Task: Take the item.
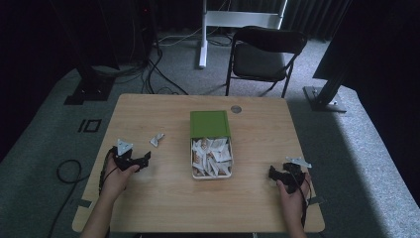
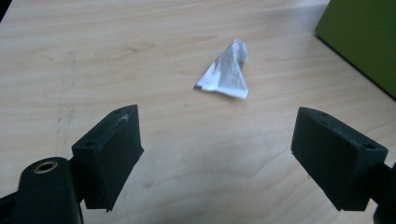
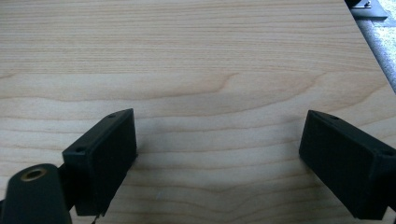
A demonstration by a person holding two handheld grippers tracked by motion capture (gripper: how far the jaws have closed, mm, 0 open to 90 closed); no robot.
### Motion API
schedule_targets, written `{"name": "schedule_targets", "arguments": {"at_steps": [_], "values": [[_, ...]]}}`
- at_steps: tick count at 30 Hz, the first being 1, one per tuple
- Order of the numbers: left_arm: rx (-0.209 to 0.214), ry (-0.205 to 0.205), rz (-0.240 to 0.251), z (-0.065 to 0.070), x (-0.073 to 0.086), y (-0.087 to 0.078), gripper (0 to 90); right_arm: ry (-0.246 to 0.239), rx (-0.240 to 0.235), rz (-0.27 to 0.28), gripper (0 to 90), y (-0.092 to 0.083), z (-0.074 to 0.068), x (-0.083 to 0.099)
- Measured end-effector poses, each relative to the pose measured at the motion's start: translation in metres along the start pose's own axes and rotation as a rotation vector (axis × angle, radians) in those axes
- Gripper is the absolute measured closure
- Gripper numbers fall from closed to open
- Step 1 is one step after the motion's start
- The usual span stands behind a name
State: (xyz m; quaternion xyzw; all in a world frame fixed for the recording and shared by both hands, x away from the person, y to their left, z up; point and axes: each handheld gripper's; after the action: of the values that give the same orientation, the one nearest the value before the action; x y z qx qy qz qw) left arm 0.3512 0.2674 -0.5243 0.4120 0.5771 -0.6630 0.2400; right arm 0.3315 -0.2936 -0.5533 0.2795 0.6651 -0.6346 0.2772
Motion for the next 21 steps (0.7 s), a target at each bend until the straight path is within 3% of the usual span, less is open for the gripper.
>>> {"name": "schedule_targets", "arguments": {"at_steps": [14,19,21], "values": [[-0.032,-0.032,-0.033,-0.018,0.026,-0.022,16.8,0.0,0.0,0.0,11.0,0.0,0.0,0.0],[-0.04,-0.057,-0.027,-0.021,0.034,-0.032,16.7,0.0,0.0,0.0,11.0,0.0,0.0,0.0],[-0.048,-0.09,-0.024,-0.025,0.041,-0.038,16.7,0.0,0.0,0.0,11.0,0.0,0.0,0.0]]}}
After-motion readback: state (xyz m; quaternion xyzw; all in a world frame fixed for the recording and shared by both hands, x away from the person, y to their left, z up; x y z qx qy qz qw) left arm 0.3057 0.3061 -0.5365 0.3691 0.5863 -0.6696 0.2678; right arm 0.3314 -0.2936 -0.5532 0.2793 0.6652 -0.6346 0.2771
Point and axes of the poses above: each handheld gripper's, and its own axes: y roughly forward along the jaws, x roughly out of its underside, z roughly to its right, and after that the axes turned 2 degrees about -x, right-handed
